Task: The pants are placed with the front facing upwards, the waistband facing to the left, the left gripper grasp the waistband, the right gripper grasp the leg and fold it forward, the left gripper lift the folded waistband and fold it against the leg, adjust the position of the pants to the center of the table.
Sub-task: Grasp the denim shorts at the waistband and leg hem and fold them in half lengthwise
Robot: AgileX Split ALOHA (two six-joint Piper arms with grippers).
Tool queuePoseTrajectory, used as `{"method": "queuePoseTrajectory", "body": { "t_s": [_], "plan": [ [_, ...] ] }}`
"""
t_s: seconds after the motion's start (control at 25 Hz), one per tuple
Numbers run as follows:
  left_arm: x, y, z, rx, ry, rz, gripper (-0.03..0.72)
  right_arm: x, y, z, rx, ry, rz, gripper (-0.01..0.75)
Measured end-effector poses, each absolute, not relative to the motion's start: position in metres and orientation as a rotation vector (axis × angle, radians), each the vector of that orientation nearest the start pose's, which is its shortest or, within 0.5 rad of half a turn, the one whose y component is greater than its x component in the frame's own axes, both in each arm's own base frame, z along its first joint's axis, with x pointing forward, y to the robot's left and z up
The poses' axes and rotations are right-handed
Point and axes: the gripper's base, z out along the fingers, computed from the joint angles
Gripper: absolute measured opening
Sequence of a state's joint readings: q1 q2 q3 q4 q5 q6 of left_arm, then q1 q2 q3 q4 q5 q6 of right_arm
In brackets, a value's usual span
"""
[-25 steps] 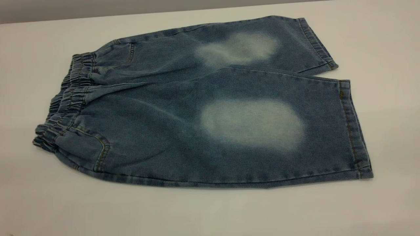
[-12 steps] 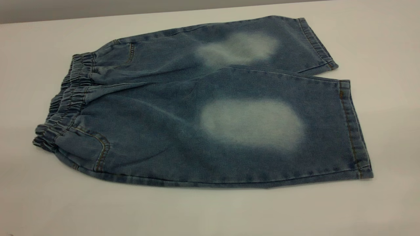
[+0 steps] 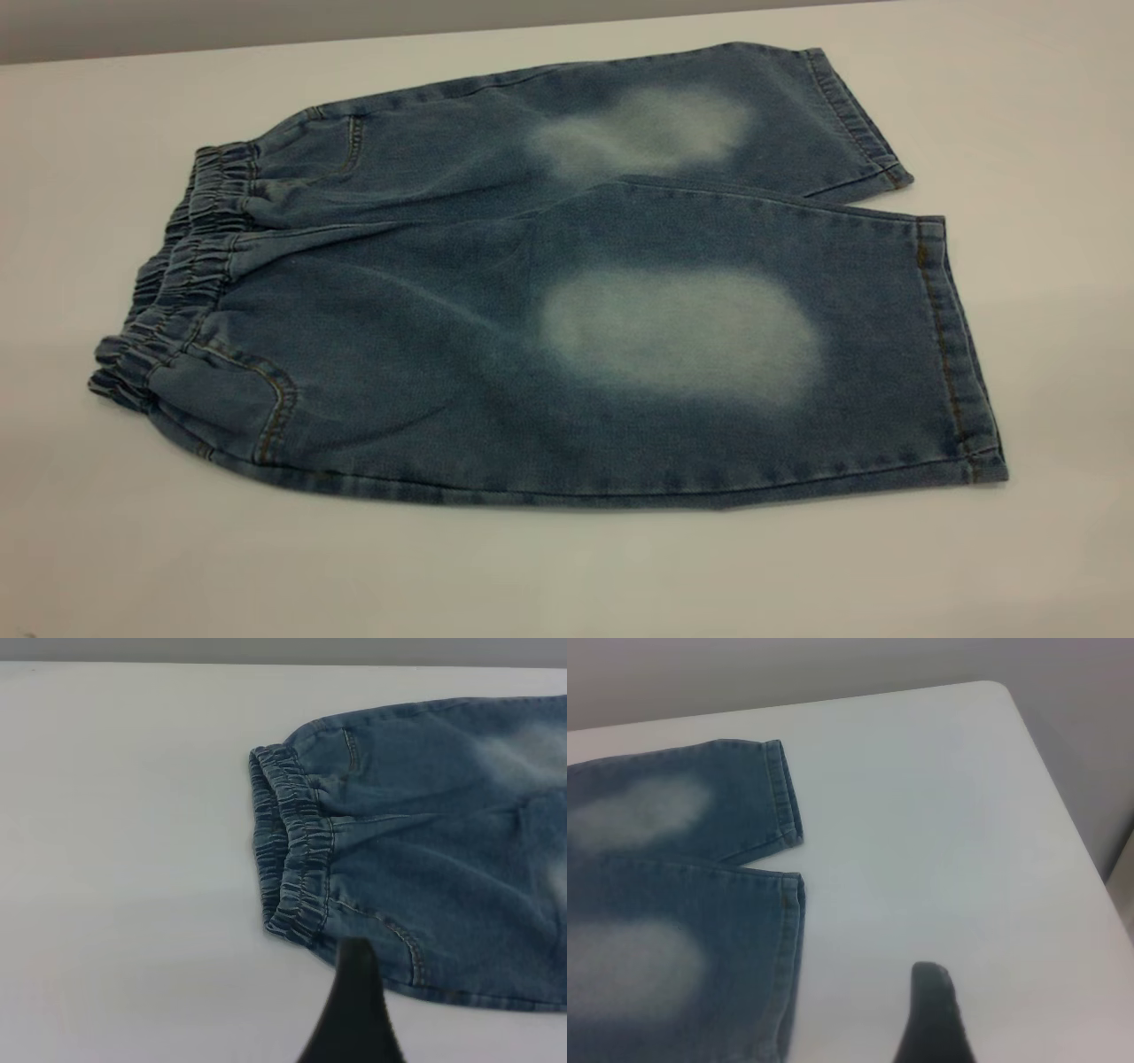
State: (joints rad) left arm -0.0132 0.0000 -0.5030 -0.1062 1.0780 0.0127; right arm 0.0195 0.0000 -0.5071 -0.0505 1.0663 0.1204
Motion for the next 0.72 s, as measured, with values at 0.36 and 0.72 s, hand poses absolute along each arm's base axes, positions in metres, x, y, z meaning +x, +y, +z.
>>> {"method": "queuePoseTrajectory", "body": {
  "t_s": [0.36,0.72],
  "plan": [
    [-0.0063,-0.0084,0.2771,0.033,2.056,-0.128,0.519,-0.0059,-0.0041,0.2789,0.106,2.039,0.027,0.431],
    [-0.0063,-0.0084,0.2771,0.033,2.056,-0.128,0.519,-0.0059,-0.0033,0.2788,0.105,2.040,0.040,0.431]
  ]
}}
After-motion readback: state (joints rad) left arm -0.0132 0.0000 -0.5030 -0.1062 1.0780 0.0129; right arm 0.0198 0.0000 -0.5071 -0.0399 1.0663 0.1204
